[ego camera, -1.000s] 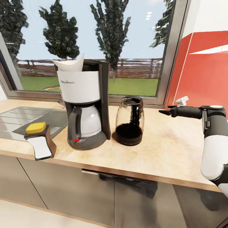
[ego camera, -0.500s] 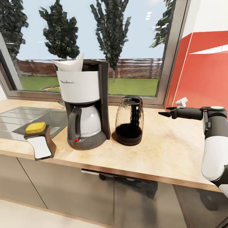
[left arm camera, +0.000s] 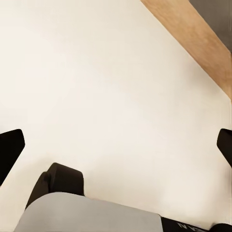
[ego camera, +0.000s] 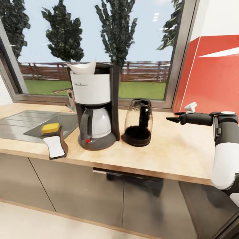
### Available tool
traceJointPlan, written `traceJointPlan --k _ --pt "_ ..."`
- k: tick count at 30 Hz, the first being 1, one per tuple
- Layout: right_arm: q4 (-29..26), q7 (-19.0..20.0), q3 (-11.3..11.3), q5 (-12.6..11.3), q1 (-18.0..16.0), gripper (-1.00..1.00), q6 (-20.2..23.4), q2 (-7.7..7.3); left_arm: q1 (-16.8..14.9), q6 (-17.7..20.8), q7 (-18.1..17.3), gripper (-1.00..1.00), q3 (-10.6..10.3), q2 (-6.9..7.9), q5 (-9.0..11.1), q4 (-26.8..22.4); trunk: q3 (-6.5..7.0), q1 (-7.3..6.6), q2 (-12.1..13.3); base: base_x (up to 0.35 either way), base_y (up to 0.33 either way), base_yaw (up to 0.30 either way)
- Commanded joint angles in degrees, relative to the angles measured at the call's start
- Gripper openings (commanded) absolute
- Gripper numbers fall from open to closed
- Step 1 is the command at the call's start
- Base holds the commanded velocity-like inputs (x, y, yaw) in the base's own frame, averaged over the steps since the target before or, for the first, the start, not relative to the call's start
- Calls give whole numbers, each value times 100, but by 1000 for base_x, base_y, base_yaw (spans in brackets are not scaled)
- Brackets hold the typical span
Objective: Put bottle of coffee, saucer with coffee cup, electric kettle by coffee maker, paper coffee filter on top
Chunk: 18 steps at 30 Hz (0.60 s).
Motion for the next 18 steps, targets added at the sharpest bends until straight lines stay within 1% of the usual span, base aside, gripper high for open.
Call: traceJointPlan --k 1,4,8,13,18 --pt "-6 40 -17 35 -8 100 56 5 -4 -20 -18 100 -9 19 6 8 -6 -3 -3 -239 181 0" --pt "-6 40 -13 35 -8 100 56 6 -4 -18 -18 100 -9 45 6 8 -6 -3 -3 -157 120 0" --pt "-6 40 -14 35 -8 100 56 6 -4 -17 -18 100 -9 59 6 8 -6 -3 -3 -62 97 0" --pt "-6 40 -29 35 -8 100 56 5 -4 -17 -18 100 -11 65 6 8 -6 -3 -3 -56 186 0" --pt "-6 44 -39 35 -8 100 56 0 -4 -17 -18 100 -10 64 6 8 -6 -3 -3 -179 216 0"
